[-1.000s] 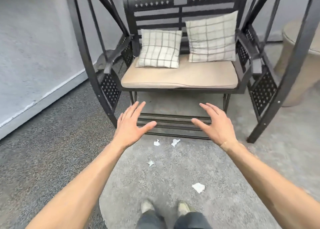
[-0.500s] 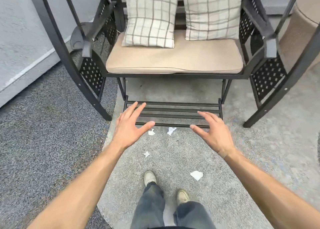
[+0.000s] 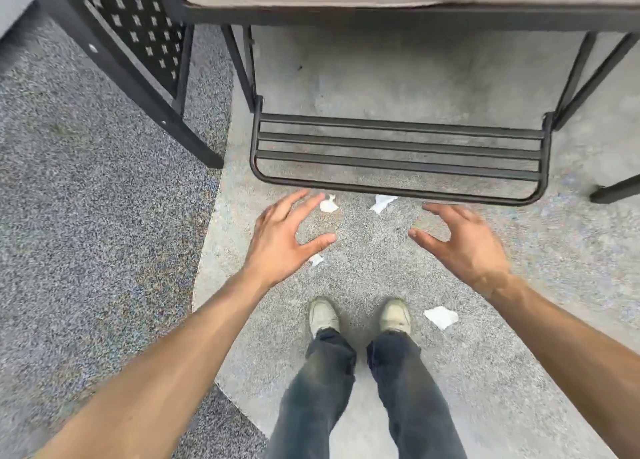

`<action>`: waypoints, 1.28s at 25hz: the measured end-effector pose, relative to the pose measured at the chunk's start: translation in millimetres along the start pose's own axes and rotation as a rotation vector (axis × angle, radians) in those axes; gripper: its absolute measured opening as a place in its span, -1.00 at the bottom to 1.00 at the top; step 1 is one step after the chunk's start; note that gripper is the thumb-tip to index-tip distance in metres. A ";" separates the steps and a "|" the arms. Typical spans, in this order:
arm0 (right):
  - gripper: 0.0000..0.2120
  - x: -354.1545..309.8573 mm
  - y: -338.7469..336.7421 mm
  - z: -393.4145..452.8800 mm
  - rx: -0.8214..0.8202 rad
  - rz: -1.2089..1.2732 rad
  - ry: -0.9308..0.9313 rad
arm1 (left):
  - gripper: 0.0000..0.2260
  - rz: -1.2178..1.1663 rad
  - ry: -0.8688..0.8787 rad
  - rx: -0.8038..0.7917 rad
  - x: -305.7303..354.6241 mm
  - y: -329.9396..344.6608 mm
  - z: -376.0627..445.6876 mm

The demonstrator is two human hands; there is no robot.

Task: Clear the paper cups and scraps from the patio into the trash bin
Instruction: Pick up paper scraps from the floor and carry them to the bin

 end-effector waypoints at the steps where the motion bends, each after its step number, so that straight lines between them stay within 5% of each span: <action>1: -0.41 14.3 33.8 19.3 -0.033 -0.017 -0.006 | -0.34 0.017 -0.016 -0.019 -29.1 30.9 7.6; 9: -0.49 114.5 247.9 115.3 -0.153 -0.099 -0.049 | -0.43 0.189 -0.203 -0.162 -230.3 223.3 45.1; 17: -0.37 159.4 384.2 221.1 -0.023 -0.244 -0.101 | -0.35 0.270 -0.053 -0.429 -352.0 349.5 78.2; 24: -0.27 167.1 418.4 286.8 0.070 -0.220 -0.088 | -0.68 0.220 0.112 -0.396 -380.2 384.1 88.7; 32: -0.80 164.5 412.4 305.9 0.135 -0.264 -0.070 | -0.82 0.342 0.199 -0.469 -378.1 389.0 97.3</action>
Point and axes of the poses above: each hand's wrist, its own z-axis towards the middle knuckle, its own y-axis out of the palm, x = y × z, the point moved 6 cm from there along z, towards the middle knuckle, and after that the axes turned 4 degrees about -z, right-handed, at the moved point
